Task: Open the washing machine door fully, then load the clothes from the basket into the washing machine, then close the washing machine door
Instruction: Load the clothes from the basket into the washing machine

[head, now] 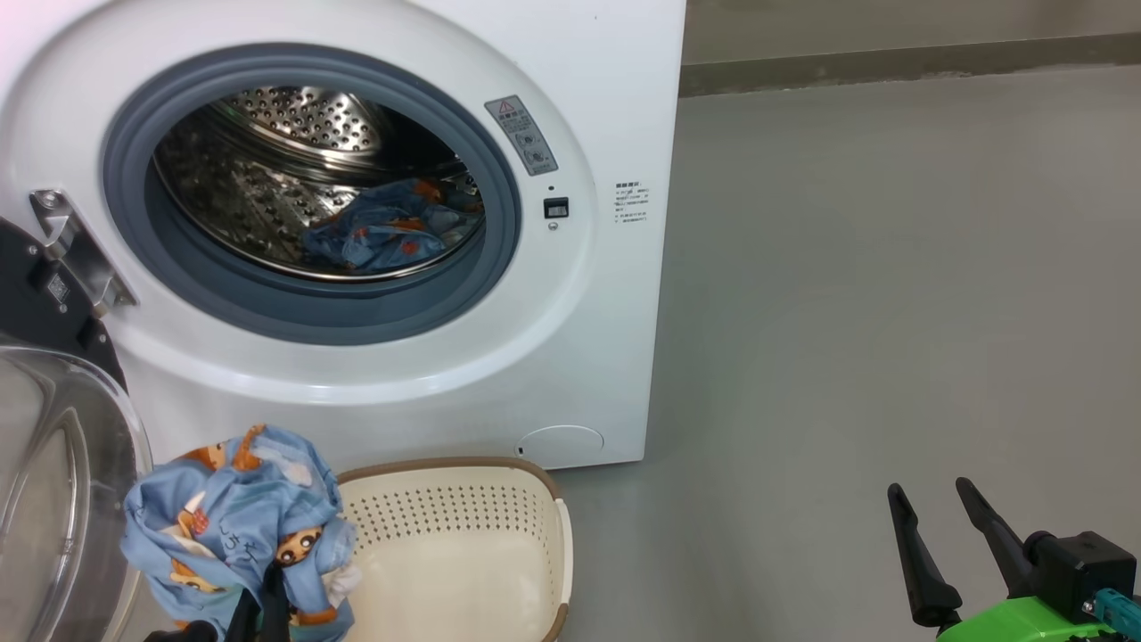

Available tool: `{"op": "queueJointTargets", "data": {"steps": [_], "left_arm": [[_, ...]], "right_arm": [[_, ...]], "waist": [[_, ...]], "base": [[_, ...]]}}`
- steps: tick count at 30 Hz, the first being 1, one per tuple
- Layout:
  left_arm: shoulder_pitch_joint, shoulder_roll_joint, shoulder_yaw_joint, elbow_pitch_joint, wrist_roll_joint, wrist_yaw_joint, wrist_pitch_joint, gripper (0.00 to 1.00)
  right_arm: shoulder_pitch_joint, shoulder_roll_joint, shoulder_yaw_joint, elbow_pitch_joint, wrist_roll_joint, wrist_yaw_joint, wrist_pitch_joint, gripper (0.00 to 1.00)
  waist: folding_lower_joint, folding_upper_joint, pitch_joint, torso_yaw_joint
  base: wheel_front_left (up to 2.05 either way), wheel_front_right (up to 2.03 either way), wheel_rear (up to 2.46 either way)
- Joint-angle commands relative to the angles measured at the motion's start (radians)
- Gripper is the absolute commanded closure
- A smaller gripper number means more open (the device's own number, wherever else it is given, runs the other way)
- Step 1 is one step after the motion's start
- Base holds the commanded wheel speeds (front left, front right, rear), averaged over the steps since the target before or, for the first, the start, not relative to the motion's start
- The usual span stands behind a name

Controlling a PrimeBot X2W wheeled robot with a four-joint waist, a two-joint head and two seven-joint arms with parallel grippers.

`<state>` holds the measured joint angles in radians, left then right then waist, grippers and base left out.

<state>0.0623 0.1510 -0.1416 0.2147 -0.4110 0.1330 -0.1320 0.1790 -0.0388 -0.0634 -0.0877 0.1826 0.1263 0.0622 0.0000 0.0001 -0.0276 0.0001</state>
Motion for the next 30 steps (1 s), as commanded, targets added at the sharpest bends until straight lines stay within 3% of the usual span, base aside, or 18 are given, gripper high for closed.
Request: {"op": "queueJointTargets", "data": {"steps": [1, 16, 23, 30], "left_arm": [[-0.027, 0.02, 0.029, -0.036, -0.005, 0.006, -0.006, 1.0], [-0.082, 0.034, -0.014, -0.057, 0.026, 0.006, 0.011, 1.0], [-0.201, 0.049, -0.025, -0.031, 0.03, -0.004, 0.057, 1.0], [-0.41, 0.088, -0.008, 0.099, -0.004, -0.035, 0.165, 1.0]], "right_arm": [[-0.014, -0.013, 0.023, -0.03, 0.004, 0.004, 0.003, 0.0], [-0.021, -0.012, 0.026, -0.039, 0.014, 0.004, 0.005, 0.0], [-0.056, -0.012, 0.034, -0.048, 0.027, 0.004, -0.005, 0.0], [-0.118, -0.012, 0.052, -0.016, 0.053, 0.004, -0.049, 0.0]], "waist": [[0.0, -0.0001, 0.001, 0.0], [0.0, -0.0001, 0.045, -0.017], [0.0, -0.0001, 0.151, -0.044], [0.0, -0.0001, 0.288, -0.106]], "base": [[0.0, 0.0, 0.0], [0.0, 0.0, 0.0], [0.0, 0.0, 0.0], [0.0, 0.0, 0.0]]}}
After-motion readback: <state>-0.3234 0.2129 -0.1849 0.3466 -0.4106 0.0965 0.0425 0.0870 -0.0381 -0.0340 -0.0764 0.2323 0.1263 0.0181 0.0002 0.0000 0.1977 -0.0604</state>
